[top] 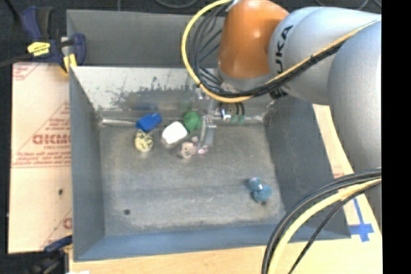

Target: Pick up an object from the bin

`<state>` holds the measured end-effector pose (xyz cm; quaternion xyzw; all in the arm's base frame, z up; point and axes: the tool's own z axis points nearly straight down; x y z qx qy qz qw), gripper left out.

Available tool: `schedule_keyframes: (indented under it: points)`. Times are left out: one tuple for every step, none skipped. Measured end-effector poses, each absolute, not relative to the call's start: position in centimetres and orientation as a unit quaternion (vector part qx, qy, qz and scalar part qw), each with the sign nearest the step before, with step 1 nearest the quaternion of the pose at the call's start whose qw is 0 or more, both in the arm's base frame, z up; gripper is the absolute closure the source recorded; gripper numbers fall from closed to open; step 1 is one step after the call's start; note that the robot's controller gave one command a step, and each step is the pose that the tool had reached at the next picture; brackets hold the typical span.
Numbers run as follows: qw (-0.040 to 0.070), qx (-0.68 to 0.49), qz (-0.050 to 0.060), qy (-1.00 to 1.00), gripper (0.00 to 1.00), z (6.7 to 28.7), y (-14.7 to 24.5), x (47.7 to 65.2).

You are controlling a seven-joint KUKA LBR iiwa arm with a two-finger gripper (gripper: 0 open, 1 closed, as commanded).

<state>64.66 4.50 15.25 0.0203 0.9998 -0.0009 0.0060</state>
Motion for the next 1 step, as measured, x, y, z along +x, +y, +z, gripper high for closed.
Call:
schedule_keyframes:
  points:
    - [0.006,0.074,0.001,0.997,0.0,11.0,4.83,64.46]
